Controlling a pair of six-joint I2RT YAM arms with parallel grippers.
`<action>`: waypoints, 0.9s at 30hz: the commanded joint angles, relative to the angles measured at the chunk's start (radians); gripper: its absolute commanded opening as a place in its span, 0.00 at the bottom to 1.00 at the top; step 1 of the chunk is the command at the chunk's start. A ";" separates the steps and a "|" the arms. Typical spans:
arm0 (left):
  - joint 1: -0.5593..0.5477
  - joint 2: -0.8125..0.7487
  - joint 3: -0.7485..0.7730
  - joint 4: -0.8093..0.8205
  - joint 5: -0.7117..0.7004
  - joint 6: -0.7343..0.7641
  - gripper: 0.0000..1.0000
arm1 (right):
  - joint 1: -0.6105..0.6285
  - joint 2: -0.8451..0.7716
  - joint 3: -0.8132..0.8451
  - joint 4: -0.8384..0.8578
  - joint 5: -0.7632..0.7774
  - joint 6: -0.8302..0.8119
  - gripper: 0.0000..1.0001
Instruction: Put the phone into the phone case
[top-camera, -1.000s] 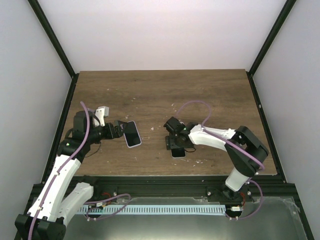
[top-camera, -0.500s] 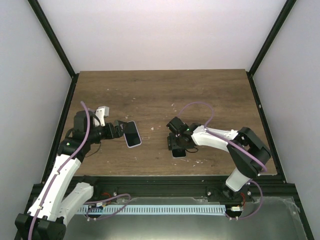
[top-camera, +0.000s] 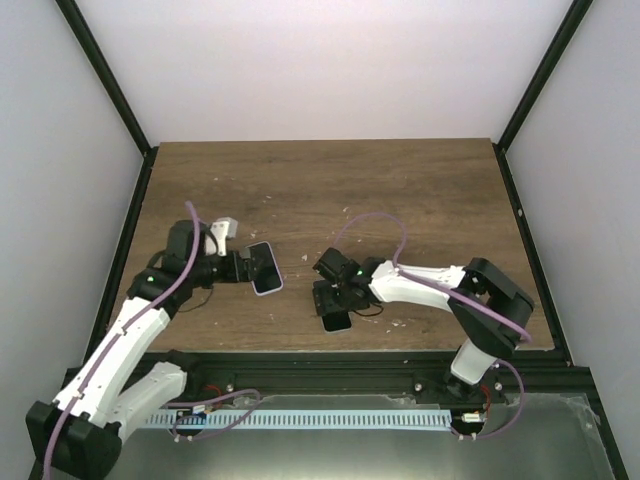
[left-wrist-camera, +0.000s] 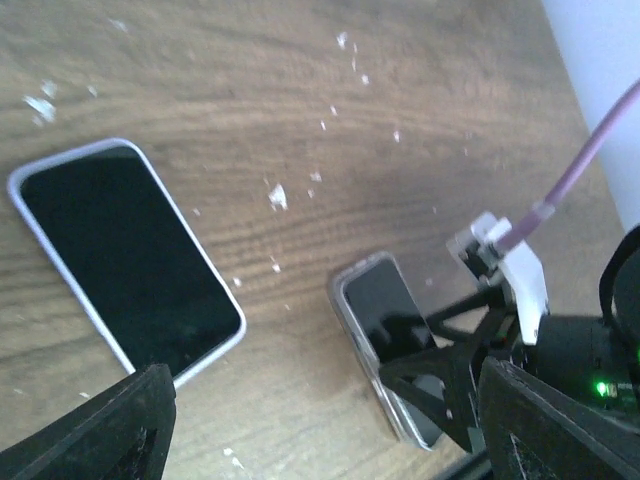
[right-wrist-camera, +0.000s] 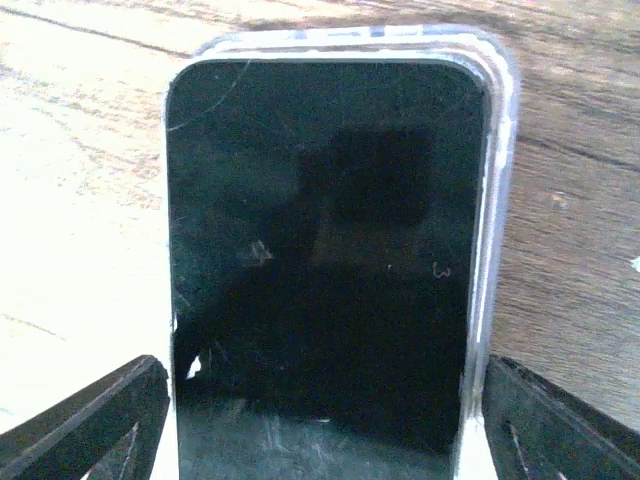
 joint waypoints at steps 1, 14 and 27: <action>-0.103 0.060 0.036 -0.025 -0.018 -0.044 0.84 | 0.010 -0.045 0.040 -0.002 -0.002 0.028 0.88; -0.120 0.223 -0.090 0.268 0.147 -0.234 0.67 | 0.005 -0.180 -0.105 0.010 -0.023 -0.011 0.79; -0.152 0.338 -0.194 0.467 0.168 -0.349 0.59 | 0.000 -0.030 -0.049 0.108 -0.028 -0.037 0.83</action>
